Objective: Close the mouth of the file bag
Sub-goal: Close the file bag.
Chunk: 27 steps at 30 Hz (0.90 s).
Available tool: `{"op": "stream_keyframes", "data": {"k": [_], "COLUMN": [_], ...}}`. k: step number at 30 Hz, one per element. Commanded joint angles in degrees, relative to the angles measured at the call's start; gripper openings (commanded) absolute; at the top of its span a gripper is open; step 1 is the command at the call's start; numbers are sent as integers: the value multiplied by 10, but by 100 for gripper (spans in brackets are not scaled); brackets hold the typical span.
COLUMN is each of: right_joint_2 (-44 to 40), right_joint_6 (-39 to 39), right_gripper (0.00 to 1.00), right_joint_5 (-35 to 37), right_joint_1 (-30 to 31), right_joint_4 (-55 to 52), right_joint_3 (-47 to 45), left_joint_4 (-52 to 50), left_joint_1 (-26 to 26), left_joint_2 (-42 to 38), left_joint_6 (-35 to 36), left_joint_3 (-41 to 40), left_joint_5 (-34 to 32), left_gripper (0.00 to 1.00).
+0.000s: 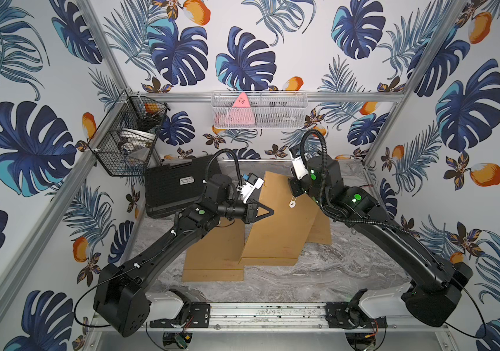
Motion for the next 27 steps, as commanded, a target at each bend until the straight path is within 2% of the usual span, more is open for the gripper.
{"op": "stream_keyframes", "data": {"k": [1, 11, 20, 27], "right_joint_2": [-8, -16, -23, -73], "right_joint_6": [28, 134, 188, 223], "right_gripper": [0, 0, 0, 0], "right_joint_5": [-2, -116, -180, -231], "right_joint_1": [6, 9, -1, -19], "right_joint_4": [-13, -15, 2, 4], "right_joint_3": [-1, -15, -32, -72], "left_joint_4": [19, 31, 22, 7], "left_joint_1": [-1, -1, -1, -1], "left_joint_2": [2, 7, 2, 1], "left_joint_6": [4, -3, 4, 14], "left_joint_3": [6, 9, 13, 18], "left_joint_5": [-7, -13, -16, -29], "left_gripper": [0, 0, 0, 0]}}
